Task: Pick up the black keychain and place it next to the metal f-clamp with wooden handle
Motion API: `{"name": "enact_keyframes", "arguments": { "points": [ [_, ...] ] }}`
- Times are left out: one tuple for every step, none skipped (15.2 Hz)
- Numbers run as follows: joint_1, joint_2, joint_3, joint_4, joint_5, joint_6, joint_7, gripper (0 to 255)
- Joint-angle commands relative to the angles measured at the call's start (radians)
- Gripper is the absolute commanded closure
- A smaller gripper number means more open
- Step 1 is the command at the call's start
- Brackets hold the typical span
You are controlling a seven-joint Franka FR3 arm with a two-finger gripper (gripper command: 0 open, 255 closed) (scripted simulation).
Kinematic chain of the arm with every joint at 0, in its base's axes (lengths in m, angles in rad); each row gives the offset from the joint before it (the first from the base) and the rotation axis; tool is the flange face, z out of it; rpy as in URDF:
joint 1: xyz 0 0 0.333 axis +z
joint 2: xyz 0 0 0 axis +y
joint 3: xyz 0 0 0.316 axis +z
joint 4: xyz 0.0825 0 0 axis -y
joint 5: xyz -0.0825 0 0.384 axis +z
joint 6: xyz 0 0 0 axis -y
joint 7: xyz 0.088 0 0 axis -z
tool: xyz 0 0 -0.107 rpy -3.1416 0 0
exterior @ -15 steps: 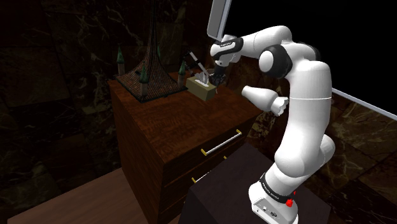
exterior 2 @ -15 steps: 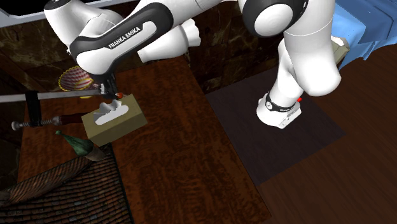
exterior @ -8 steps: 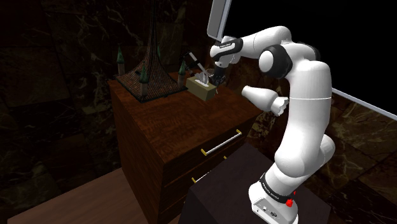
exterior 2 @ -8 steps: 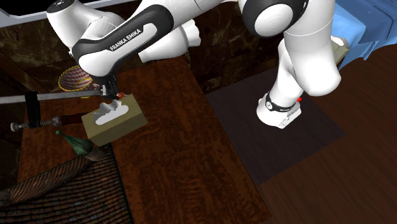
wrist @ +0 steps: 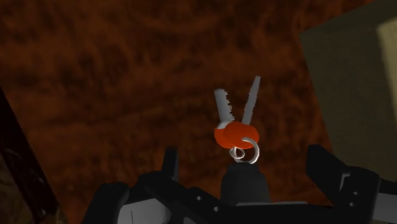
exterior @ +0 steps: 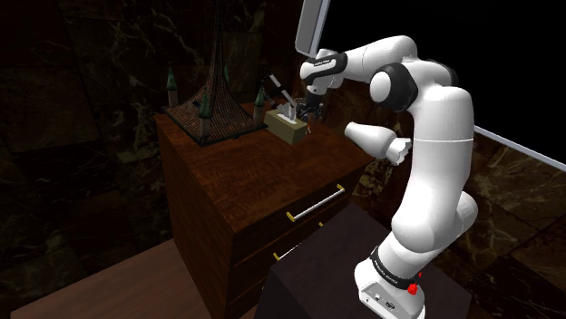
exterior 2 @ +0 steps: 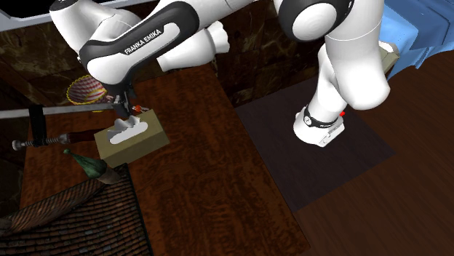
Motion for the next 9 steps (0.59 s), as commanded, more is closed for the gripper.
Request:
{"name": "enact_keyframes", "arguments": {
  "points": [
    [0.000, -0.022, -0.004, 0.029, -0.006, -0.051, 0.004, 0],
    [0.000, -0.029, -0.005, 0.045, -0.009, -0.074, 0.006, 0],
    [0.000, -0.029, -0.005, 0.045, -0.009, -0.074, 0.006, 0],
    [0.000, -0.029, -0.005, 0.045, -0.009, -0.074, 0.006, 0],
    [0.000, -0.029, -0.005, 0.045, -0.009, -0.074, 0.006, 0],
    [0.000, -0.029, -0.005, 0.045, -0.009, -0.074, 0.006, 0],
    [0.000, -0.029, -0.005, 0.045, -0.009, -0.074, 0.006, 0],
    [0.000, -0.029, -0.005, 0.045, -0.009, -0.074, 0.006, 0],
    [0.000, -0.029, -0.005, 0.045, -0.009, -0.074, 0.006, 0]
  ]
}}
